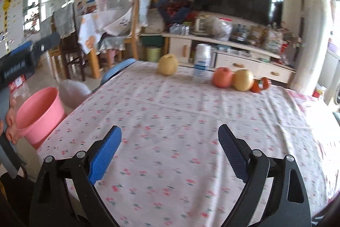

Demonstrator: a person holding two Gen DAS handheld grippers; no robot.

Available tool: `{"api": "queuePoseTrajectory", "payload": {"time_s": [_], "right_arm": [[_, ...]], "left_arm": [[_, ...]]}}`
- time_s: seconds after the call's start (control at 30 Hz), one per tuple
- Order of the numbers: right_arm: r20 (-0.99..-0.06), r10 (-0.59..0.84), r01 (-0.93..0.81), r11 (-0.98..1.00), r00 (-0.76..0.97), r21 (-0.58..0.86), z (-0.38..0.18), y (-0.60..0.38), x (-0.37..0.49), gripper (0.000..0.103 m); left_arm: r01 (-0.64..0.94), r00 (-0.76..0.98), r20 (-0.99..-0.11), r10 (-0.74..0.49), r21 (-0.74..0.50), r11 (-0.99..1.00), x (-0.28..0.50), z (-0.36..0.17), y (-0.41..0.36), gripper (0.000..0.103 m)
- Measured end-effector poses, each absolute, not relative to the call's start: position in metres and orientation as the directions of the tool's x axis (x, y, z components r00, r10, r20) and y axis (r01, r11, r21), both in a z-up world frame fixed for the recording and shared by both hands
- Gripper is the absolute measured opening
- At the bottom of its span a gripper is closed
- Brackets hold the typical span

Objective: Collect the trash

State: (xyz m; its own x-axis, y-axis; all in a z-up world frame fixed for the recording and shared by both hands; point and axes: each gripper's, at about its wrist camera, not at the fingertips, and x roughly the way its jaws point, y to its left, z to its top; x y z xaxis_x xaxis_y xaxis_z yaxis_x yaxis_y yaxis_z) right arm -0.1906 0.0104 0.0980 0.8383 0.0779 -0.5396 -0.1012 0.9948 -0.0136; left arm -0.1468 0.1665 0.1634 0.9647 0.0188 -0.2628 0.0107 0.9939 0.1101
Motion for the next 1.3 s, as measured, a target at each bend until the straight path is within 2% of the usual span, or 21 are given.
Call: {"api": "queuePoseTrajectory", "payload": {"time_s": [0.3, 0.7, 1.07, 1.3], "right_arm": [[-0.455, -0.017, 0.006, 1.0, 0.891, -0.025, 0.121, -0.04, -0.243, 0.093], [-0.366, -0.108, 0.113, 0.994, 0.924, -0.009, 0.143, -0.09, -0.307, 0.094], [-0.312, -0.162, 0.162, 0.987, 0.936, -0.027, 0.154, -0.102, -0.338, 0.094], [-0.293, -0.172, 0.171, 0.985, 0.94, -0.03, 0.16, -0.103, -0.348, 0.095]], "left_arm": [[0.137, 0.946, -0.311, -0.087, 0.145, 0.98, -0.181, 0.163, 0.098, 0.099], [0.22, 0.938, -0.293, -0.186, 0.089, 0.971, -0.233, 0.177, 0.05, 0.099], [0.254, 0.935, -0.274, -0.225, 0.072, 0.965, -0.262, 0.191, 0.032, 0.099], [0.221, 0.944, -0.268, -0.19, 0.092, 0.971, -0.272, 0.194, 0.029, 0.099]]}}
